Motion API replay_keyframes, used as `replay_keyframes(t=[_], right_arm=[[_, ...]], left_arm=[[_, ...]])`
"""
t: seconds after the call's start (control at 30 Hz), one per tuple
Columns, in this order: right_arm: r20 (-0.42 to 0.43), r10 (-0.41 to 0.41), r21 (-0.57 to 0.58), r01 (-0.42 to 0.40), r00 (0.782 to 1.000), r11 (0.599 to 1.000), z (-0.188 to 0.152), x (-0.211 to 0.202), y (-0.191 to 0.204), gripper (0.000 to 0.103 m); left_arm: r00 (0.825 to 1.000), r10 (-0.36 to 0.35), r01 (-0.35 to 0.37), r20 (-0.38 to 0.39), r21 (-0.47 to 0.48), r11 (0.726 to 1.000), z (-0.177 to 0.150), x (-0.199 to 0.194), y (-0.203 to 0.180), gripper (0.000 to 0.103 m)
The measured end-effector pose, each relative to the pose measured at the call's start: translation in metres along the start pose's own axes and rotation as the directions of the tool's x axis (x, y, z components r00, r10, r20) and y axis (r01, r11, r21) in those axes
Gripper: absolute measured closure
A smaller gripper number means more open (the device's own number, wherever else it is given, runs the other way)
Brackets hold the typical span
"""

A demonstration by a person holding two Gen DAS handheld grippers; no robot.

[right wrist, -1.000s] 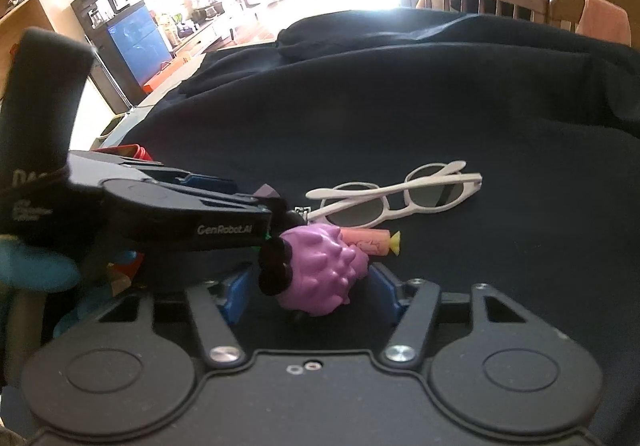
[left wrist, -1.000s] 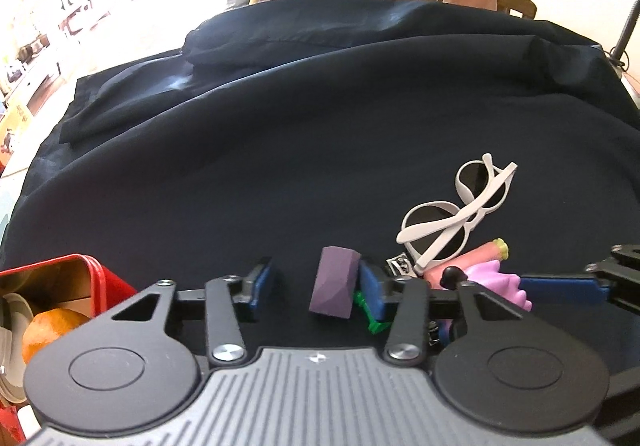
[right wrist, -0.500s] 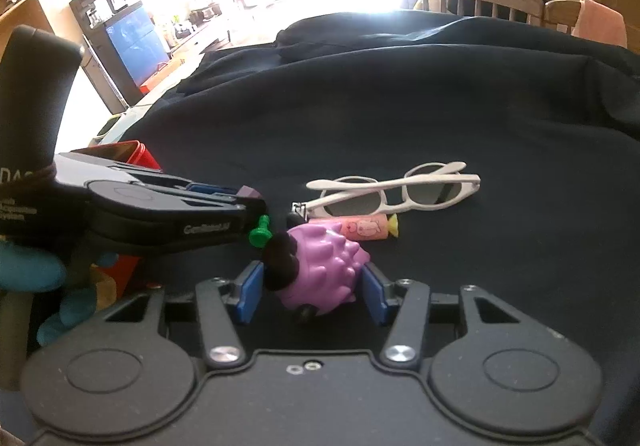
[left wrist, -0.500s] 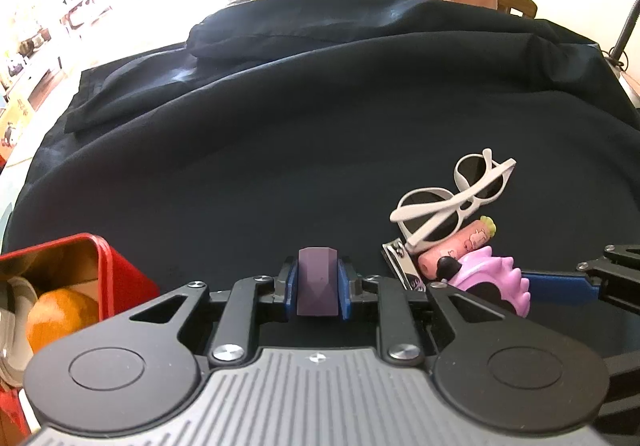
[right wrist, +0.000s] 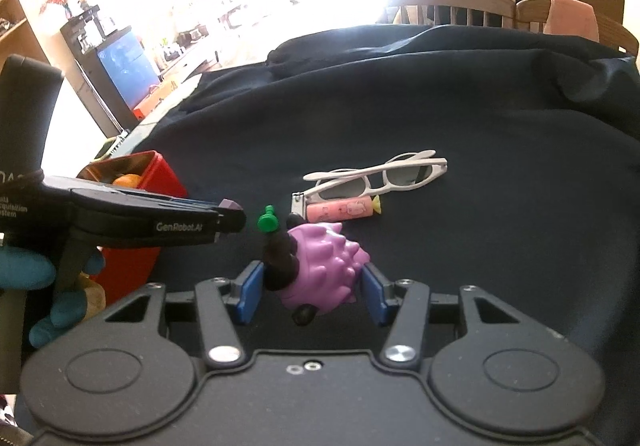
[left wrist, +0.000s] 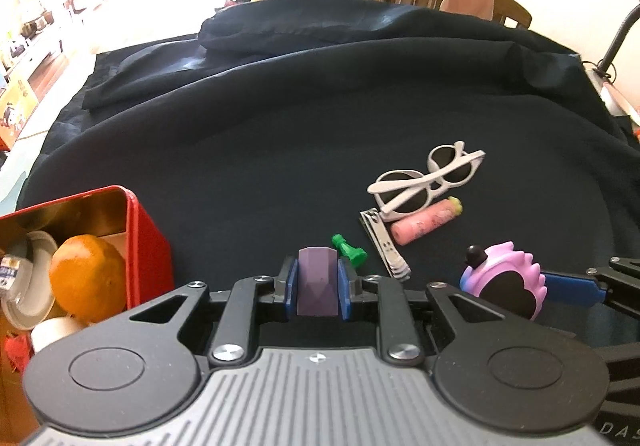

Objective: Organize rigid objects
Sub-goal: 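Carry the purple block with the left tool while the right tool carries the hedgehog to the box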

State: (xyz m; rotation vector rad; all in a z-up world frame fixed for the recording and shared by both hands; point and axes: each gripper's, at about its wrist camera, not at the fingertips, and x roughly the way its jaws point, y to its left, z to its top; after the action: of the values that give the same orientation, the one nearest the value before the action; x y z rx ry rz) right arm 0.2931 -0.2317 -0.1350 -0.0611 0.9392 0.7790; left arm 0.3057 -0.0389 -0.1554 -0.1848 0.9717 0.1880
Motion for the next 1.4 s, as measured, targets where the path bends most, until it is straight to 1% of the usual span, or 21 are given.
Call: replay_keyframes(t=[0.37, 0.67, 1.0, 1.4], right_arm=[[0.046, 0.023, 0.003, -0.023, 0.999, 1.000, -0.006, -0.035, 0.024, 0.052], [0.089, 0.054, -0.025, -0.052, 0.995, 0.998, -0.005, -0.055, 0.061, 0.052], [0.098, 0.084, -0.053, -0.079, 0.992, 0.995, -0.003, -0.054, 0.108, 0.052], [0.087, 0.089, -0.096, -0.080, 0.992, 0.992, 0.000, -0.035, 0.164, 0.052]], left_arm=[[0.999, -0.028, 0.028, 0.028, -0.029, 0.999, -0.014, -0.050, 0.007, 0.083], [0.998, -0.035, 0.037, 0.047, -0.055, 0.998, -0.026, -0.088, 0.029, 0.083], [0.997, -0.026, 0.032, 0.074, -0.084, 0.996, -0.041, -0.120, 0.073, 0.083], [0.997, -0.008, 0.016, 0.074, -0.112, 0.994, -0.056, -0.132, 0.136, 0.083]])
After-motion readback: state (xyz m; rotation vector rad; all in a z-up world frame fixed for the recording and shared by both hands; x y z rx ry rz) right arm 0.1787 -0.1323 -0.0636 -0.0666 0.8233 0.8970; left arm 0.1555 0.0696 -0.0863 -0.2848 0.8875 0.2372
